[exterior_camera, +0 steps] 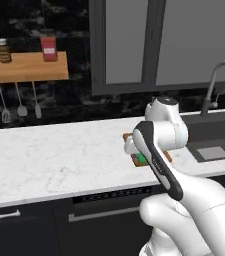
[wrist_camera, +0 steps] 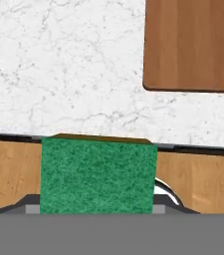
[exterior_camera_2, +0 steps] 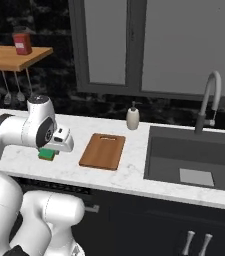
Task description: Pick up the sponge from the counter and clean the cutting board by briefly scrubbing or pressing down on the cutting board. Once finished, release the sponge.
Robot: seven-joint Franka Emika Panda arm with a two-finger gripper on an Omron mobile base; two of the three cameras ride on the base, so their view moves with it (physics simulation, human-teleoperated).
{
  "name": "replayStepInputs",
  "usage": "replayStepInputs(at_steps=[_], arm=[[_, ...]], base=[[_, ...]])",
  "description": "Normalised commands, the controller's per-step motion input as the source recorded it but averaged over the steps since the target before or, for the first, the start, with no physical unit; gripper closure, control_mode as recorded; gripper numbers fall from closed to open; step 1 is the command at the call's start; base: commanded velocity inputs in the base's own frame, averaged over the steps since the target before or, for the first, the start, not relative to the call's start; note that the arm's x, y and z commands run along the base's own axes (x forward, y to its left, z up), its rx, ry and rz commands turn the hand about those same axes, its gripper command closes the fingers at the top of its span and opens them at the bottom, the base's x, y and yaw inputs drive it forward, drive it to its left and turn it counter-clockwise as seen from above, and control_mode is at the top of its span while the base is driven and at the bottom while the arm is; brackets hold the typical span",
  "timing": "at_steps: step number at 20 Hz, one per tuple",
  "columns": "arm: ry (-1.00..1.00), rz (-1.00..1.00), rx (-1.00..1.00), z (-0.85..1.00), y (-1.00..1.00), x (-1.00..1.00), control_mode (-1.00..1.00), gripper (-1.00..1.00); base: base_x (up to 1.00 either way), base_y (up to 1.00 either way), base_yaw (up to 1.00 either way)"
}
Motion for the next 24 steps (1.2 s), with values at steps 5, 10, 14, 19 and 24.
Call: replayStepInputs(at_steps=[5,10,14,19,24], arm=[[0.00,0.00,0.00,0.00,0.00,0.00,1.00,1.00],[0.00,0.00,0.00,0.00,0.00,0.00,1.00,1.00],[0.02,0.00,0.00,-0.04,0.00,0.22,-1.00,1.00],[-0.01,-0.02,-0.03,-0.55,0.00,0.68,-1.00,1.00],[-0.26,-0.10,-0.07,-0.50,0.12,0.03,-1.00,1.00]], base=[[0.46,-0.48,0.00],[0.88,0.00,0.00],[0.61,-0.11,0.00],[0.00,0.00,0.00],[0.00,0.00,0.00]])
